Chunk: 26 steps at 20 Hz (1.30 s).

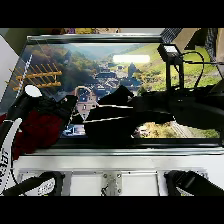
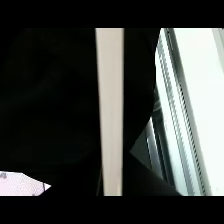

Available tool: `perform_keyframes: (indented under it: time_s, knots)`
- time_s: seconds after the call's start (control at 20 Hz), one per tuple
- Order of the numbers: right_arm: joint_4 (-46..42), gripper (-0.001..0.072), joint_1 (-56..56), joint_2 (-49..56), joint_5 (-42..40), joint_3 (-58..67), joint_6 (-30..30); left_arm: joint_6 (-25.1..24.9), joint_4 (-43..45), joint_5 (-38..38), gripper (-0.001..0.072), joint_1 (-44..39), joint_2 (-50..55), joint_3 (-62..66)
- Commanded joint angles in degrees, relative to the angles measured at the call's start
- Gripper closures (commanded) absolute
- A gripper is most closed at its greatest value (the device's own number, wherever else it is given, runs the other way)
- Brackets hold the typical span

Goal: Fold the clothes and pants, and hang the long-sleeved shirts on hangers.

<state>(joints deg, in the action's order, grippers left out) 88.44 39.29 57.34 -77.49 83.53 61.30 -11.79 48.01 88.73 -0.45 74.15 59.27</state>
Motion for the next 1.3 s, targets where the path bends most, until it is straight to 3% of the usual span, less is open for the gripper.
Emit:
perform_keyframes:
  time_s: [0.0,0.4,0.95,1.0,1.05,1.1,1.15,1.25]
  knots:
    - [3.4,0.0677,2.1,1.5,7.7,0.0,0.0,0.3,0.0,0.0,0.0682,0.0,0.0,0.0]
    - [8.3,0.0678,9.5,9.2,20.3,1.3,0.0,1.3,0.0,0.0,0.0682,0.0,0.0,0.0]
    - [6.4,0.0661,10.0,11.4,19.3,2.8,0.0,1.4,0.0,0.8,0.0682,0.0,0.0,0.0]
    - [5.9,0.0565,9.9,11.3,18.4,2.9,0.0,1.4,0.0,0.8,0.0682,0.0,0.0,0.0]
    - [5.4,0.0359,9.7,11.3,17.2,2.9,0.0,1.4,0.0,0.9,0.0682,0.0,0.0,0.0]
    - [5.4,0.0219,9.3,11.3,15.8,2.9,0.3,1.4,0.0,0.9,0.0682,0.0,0.0,0.0]
    - [5.5,0.0180,8.8,11.2,14.5,2.9,0.5,1.4,0.0,0.9,0.0681,0.0,0.0,0.0]
    - [5.5,0.0181,7.0,10.6,12.3,3.0,0.8,1.4,0.0,1.0,0.0682,0.0,0.0,0.0]
